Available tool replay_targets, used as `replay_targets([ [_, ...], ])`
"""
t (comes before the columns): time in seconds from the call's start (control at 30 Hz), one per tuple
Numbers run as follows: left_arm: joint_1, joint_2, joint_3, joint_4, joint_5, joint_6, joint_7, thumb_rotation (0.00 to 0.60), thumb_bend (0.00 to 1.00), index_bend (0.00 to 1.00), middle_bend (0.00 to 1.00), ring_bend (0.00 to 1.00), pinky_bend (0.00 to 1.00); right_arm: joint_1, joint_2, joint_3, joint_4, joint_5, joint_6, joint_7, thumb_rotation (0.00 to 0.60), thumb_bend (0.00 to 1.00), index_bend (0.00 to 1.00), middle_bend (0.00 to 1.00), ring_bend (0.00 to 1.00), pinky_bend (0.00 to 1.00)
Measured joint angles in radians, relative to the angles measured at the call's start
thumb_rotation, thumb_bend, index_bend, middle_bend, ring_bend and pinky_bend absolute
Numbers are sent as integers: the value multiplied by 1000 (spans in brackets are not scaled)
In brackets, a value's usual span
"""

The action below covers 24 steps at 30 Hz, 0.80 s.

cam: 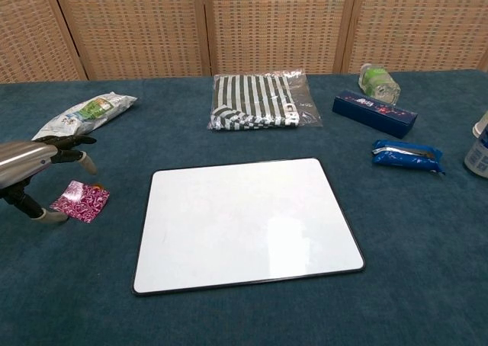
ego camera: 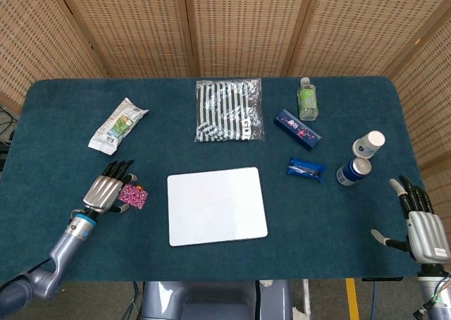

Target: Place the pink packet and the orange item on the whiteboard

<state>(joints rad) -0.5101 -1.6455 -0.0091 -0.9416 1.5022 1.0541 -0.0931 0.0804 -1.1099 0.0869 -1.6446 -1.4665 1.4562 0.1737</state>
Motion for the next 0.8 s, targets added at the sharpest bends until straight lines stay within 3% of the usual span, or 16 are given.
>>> replay_targets([
  [0.37, 2, -22, 9, 39, 6, 7, -19, 600, 162, 394, 0, 0, 0, 0, 1, 0, -1, 0, -1, 5, 600, 55, 0, 0, 0, 0],
  [0.8, 0, -18, 8, 38, 8, 20, -23, 600, 181, 411, 0, 0, 0, 0, 3, 0, -2, 1, -3, 9, 600, 53, 0, 0, 0, 0],
])
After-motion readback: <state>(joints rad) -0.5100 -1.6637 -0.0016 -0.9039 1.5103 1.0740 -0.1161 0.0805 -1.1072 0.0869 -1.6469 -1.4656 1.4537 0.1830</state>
